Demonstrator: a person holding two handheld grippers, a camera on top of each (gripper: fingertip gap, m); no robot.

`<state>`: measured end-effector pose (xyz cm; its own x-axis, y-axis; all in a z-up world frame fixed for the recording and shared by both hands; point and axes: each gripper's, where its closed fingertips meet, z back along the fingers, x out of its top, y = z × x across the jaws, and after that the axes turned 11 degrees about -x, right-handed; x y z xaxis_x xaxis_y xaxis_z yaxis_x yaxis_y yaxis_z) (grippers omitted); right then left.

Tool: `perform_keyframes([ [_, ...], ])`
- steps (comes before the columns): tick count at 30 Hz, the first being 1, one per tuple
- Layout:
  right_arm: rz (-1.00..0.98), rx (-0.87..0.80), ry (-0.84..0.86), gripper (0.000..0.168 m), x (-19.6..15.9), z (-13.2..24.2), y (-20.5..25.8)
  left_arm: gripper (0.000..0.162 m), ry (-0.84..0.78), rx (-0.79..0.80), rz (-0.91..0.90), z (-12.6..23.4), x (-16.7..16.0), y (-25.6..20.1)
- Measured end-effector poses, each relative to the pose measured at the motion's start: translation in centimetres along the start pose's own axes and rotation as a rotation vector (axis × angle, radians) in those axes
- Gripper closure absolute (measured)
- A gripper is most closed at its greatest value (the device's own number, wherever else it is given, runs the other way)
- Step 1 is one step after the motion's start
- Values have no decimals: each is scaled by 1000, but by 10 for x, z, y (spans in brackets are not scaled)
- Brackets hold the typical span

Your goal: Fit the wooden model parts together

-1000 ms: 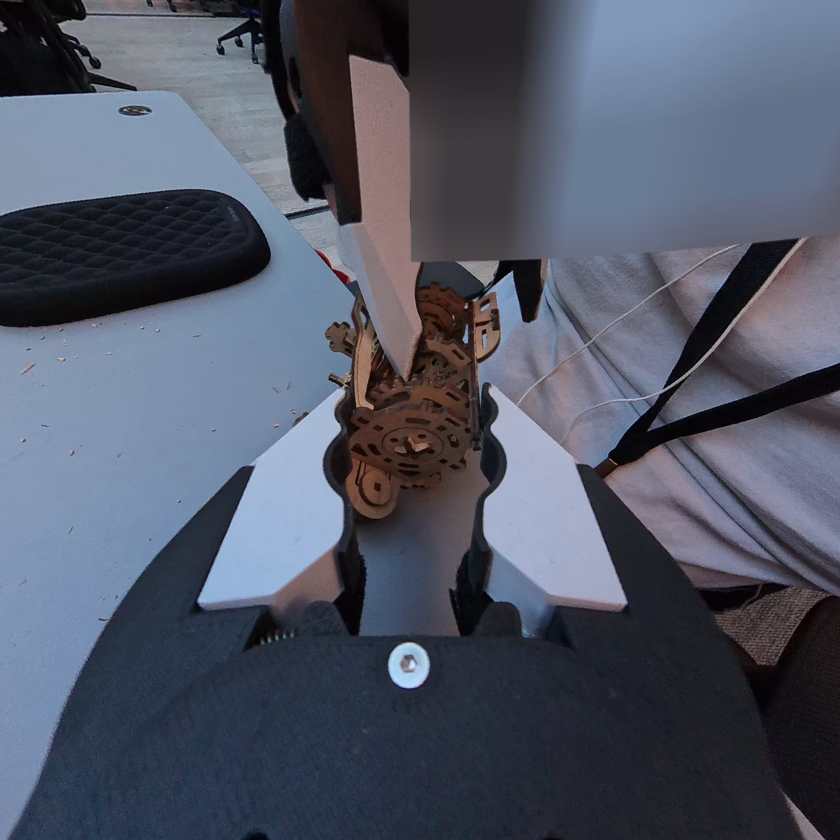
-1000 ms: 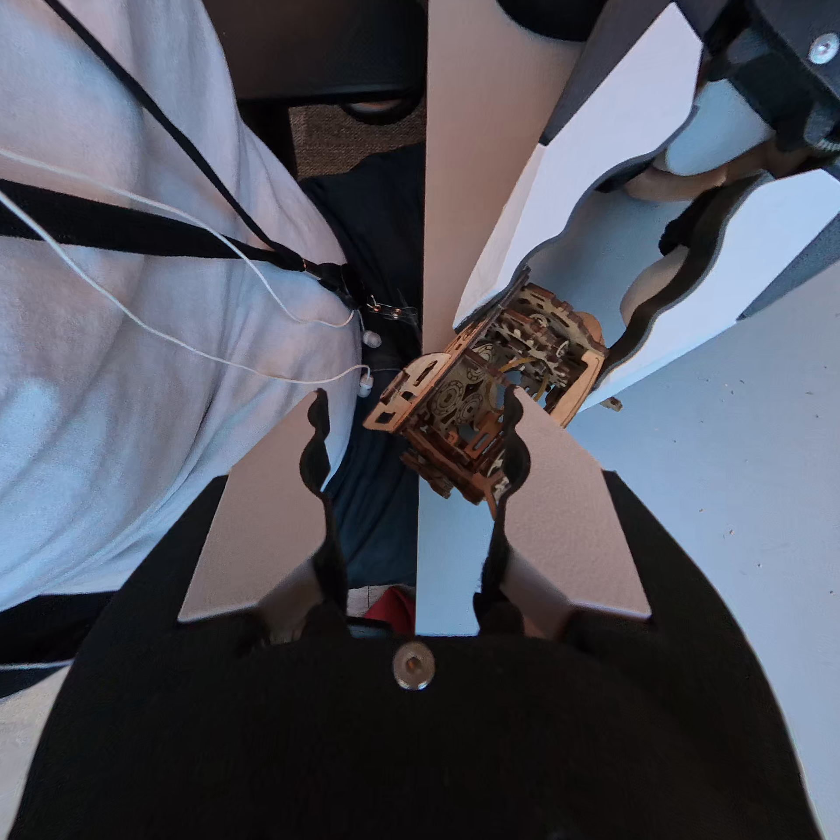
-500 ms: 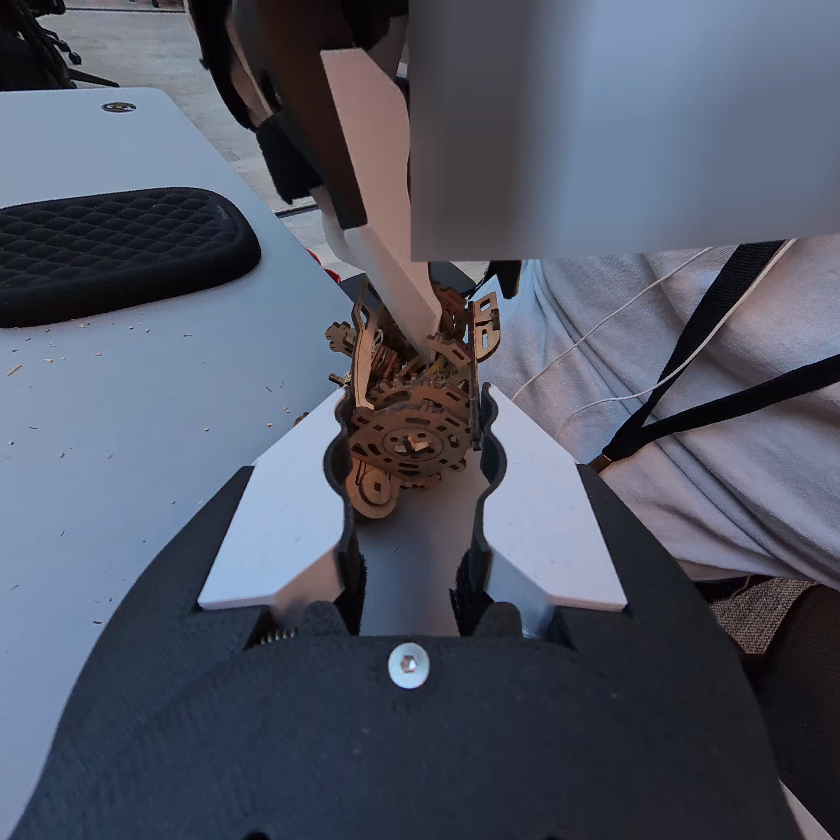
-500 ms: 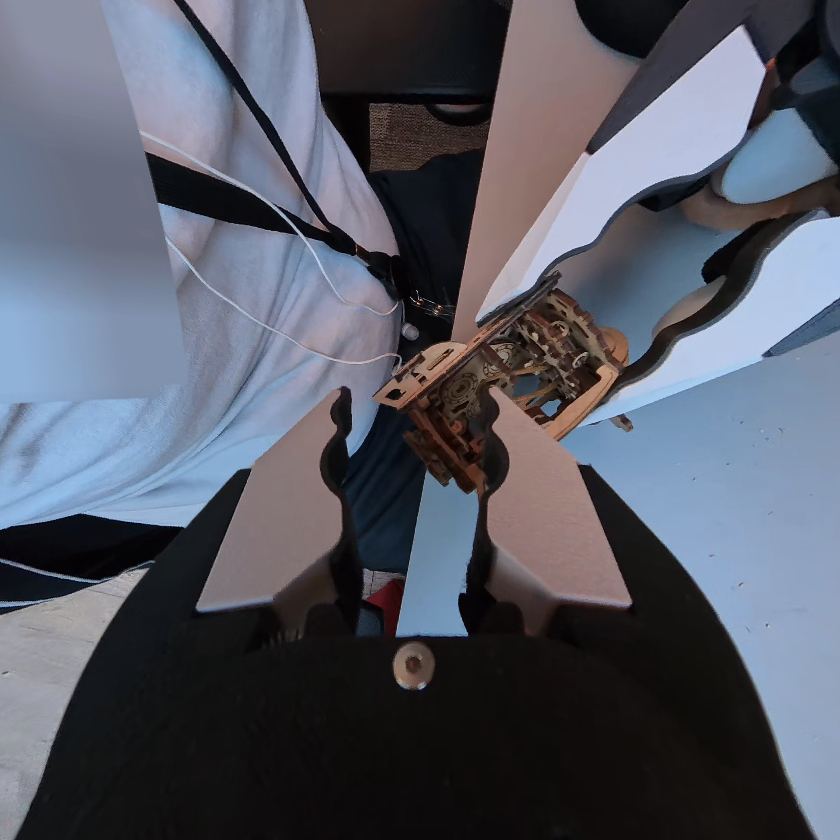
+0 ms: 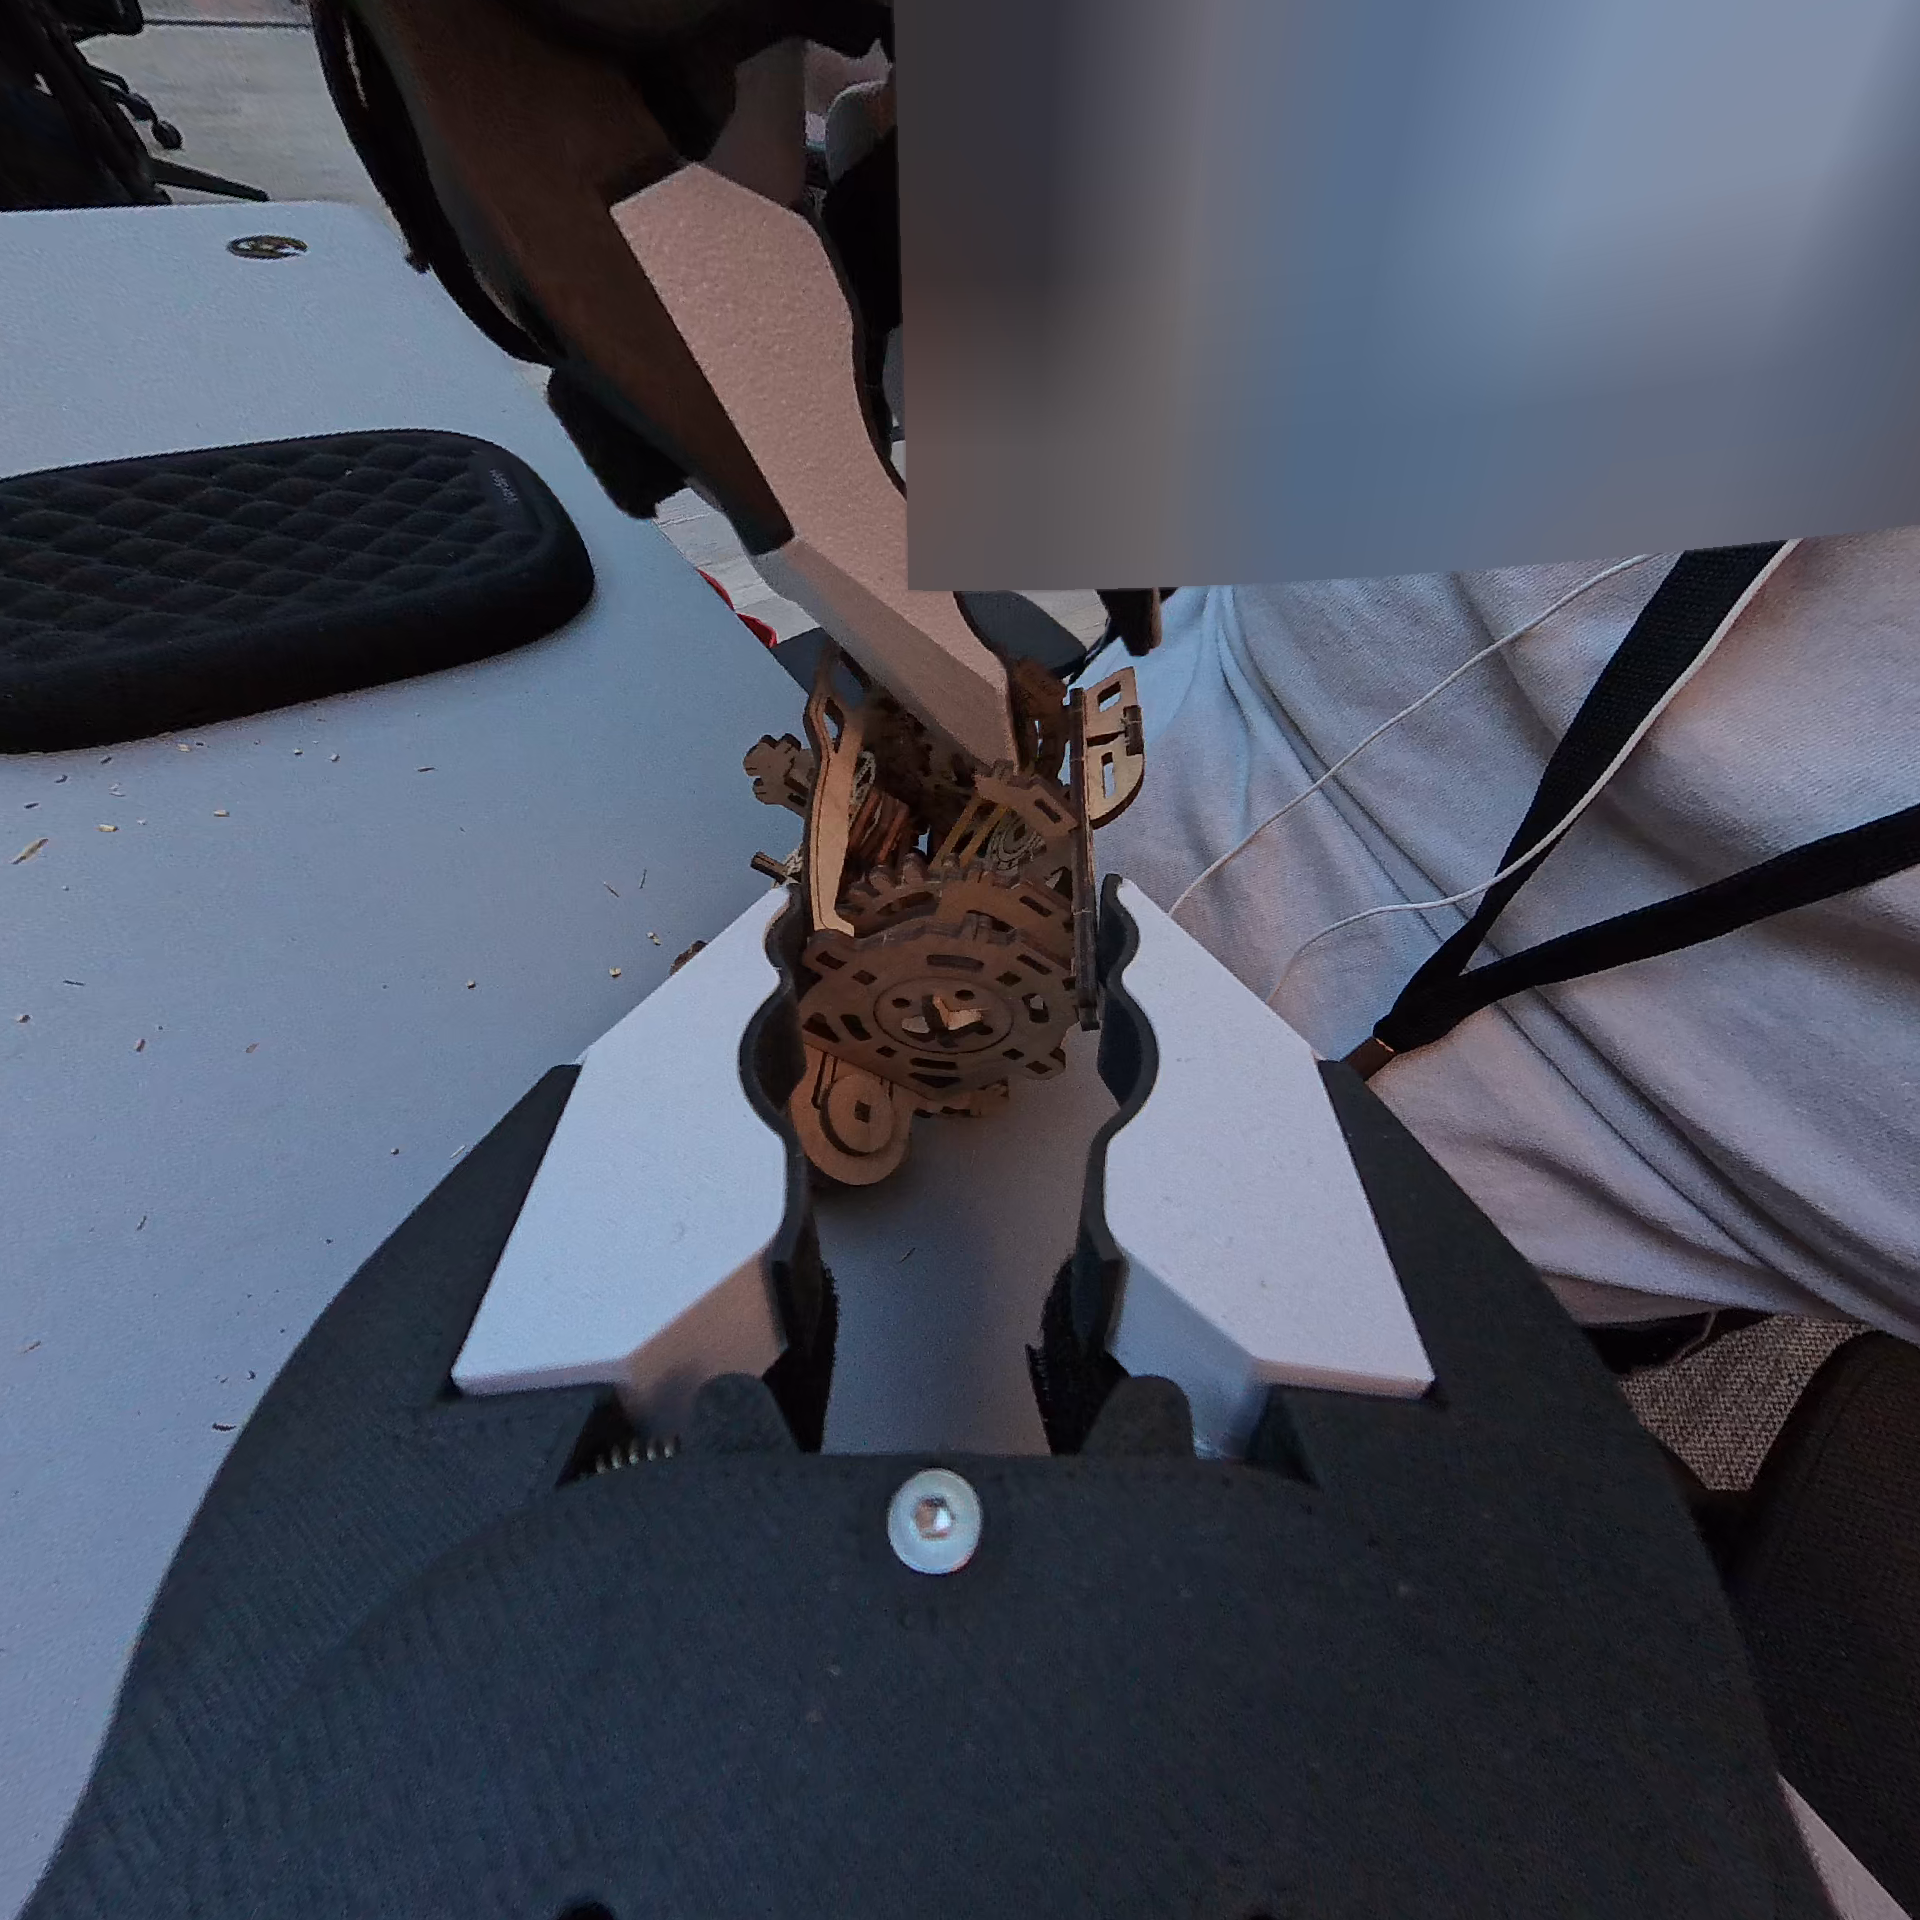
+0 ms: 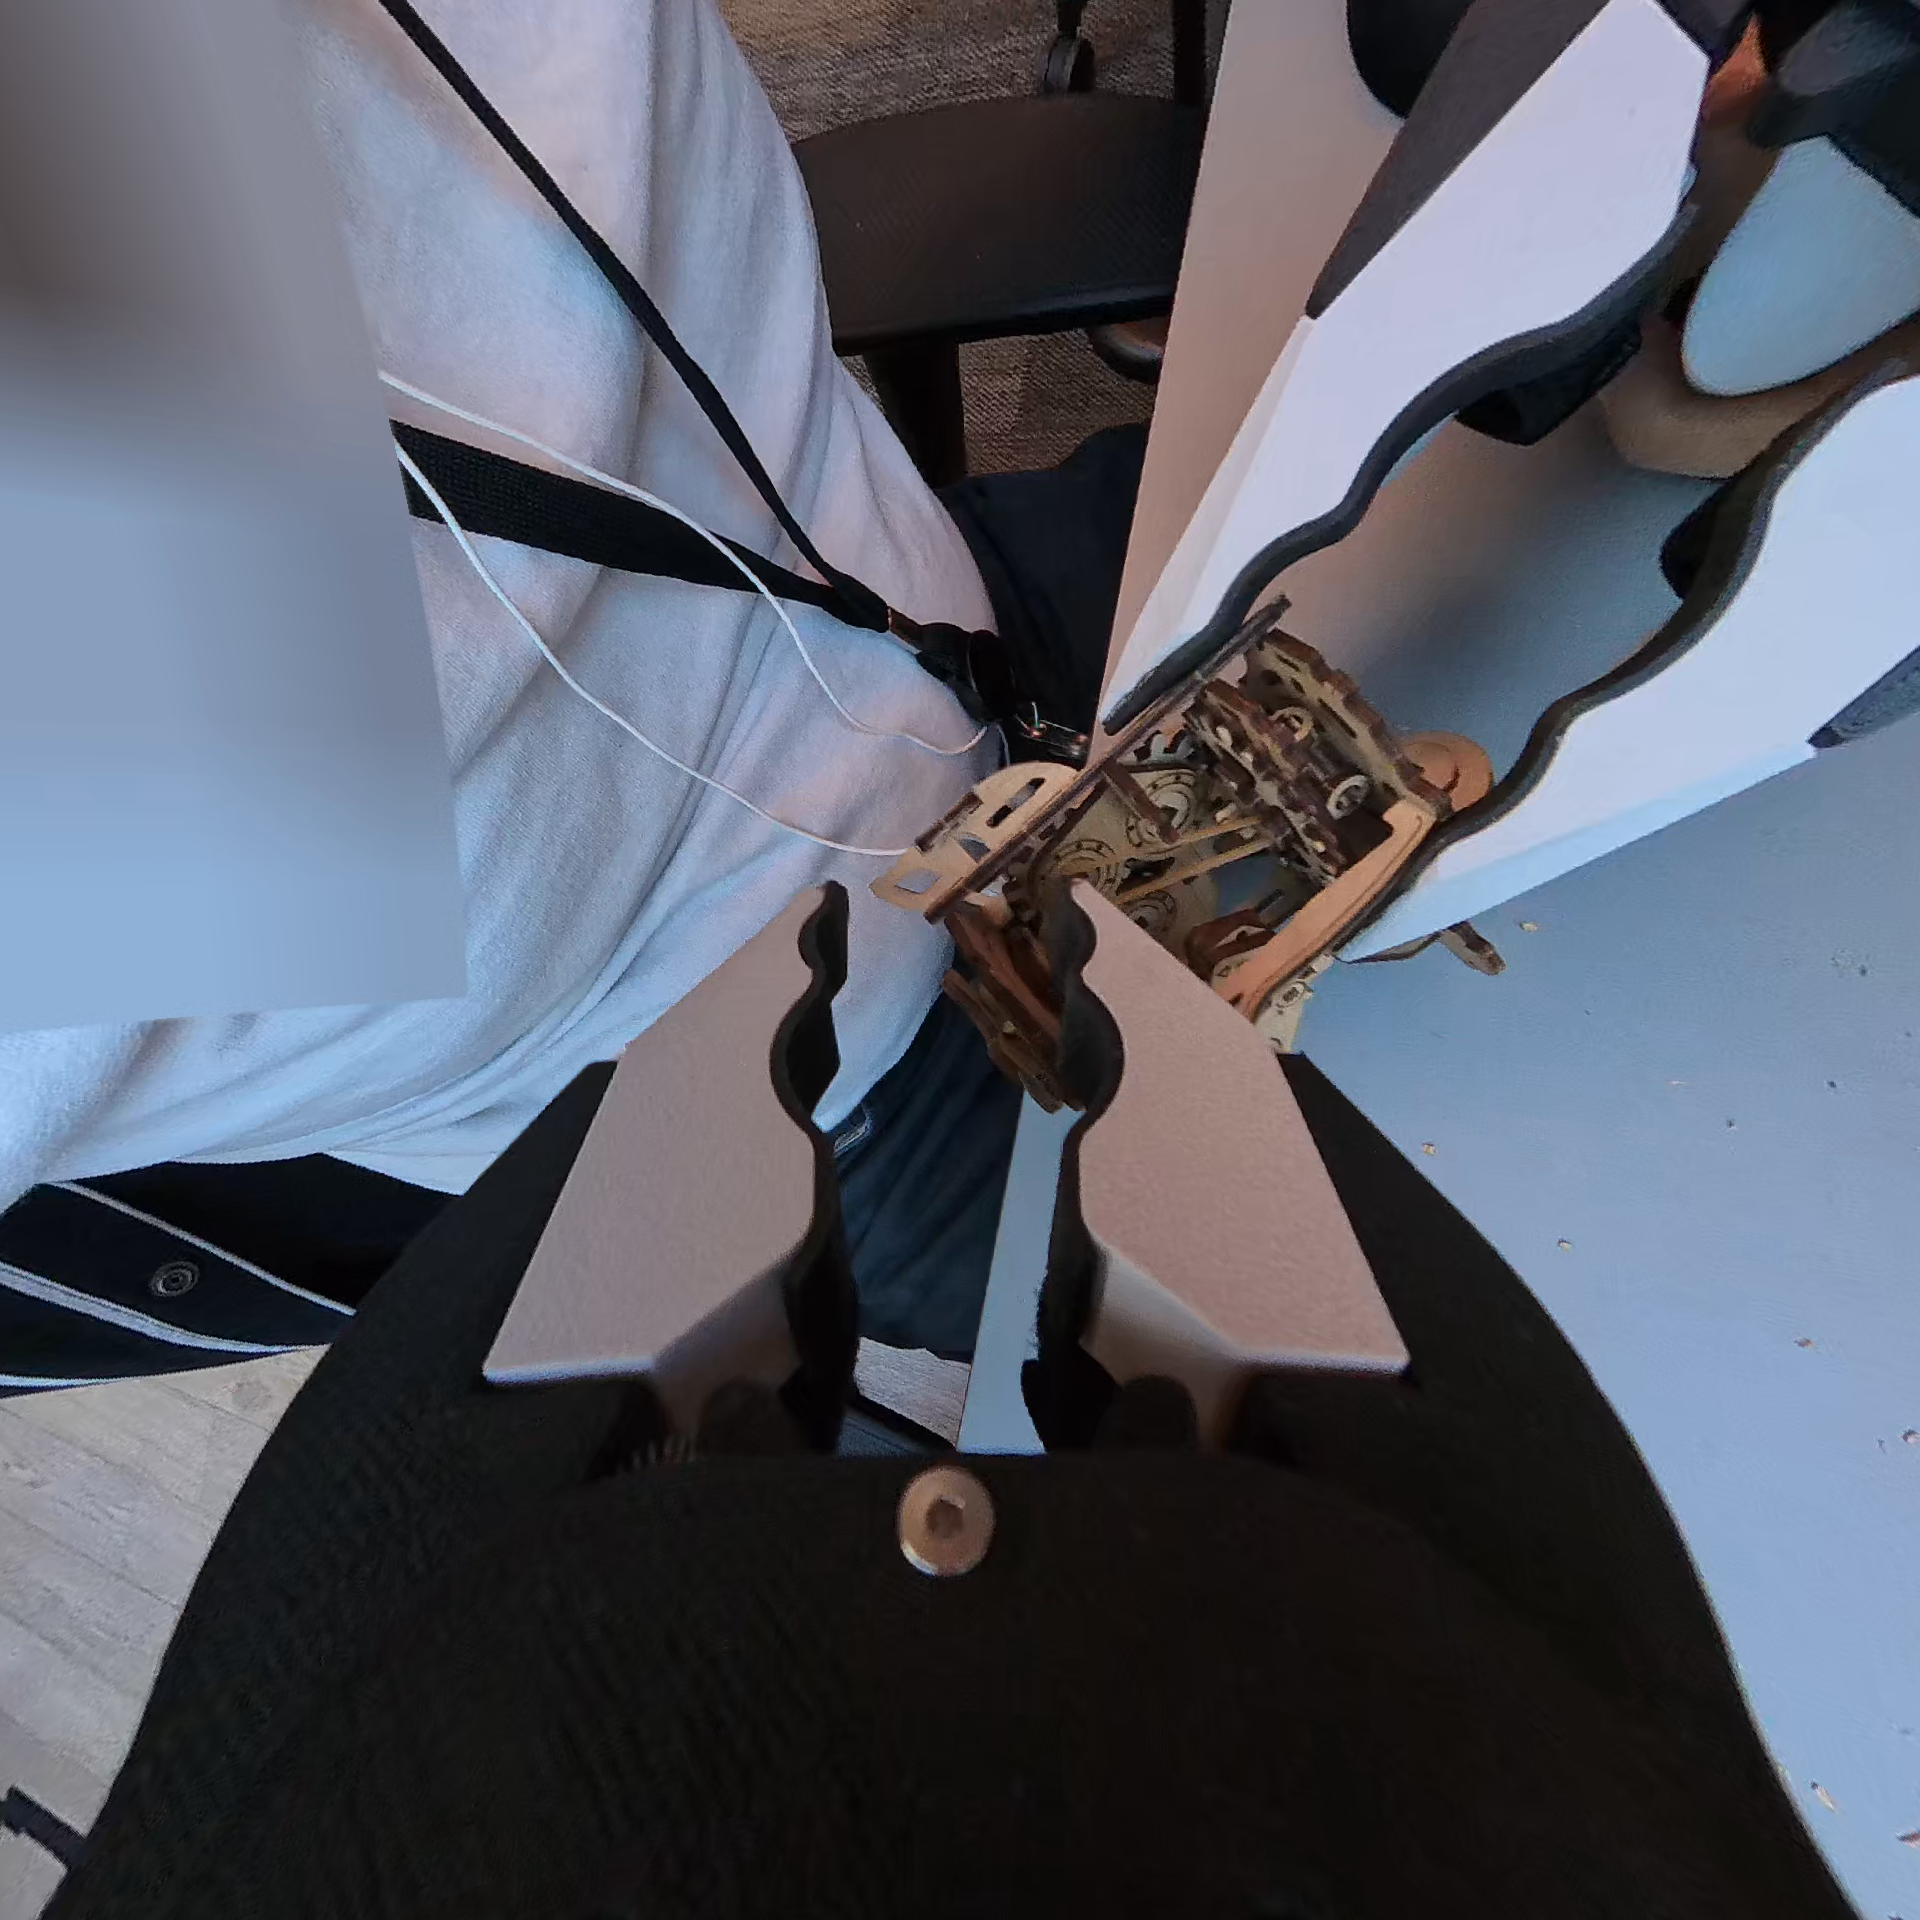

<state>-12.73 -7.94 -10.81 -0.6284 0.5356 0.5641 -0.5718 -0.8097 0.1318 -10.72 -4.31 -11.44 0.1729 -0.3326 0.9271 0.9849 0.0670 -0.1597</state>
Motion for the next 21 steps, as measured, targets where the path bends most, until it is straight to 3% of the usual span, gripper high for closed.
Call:
perform_keyframes([
  [8, 89, 49, 21, 121, -6, 4, 1, 108, 2, -2, -5, 0, 0, 0],
  [21, 176, 48, 178, 133, -8, 12, 0, 108, -4, -4, 21, 0, 0, 2],
])
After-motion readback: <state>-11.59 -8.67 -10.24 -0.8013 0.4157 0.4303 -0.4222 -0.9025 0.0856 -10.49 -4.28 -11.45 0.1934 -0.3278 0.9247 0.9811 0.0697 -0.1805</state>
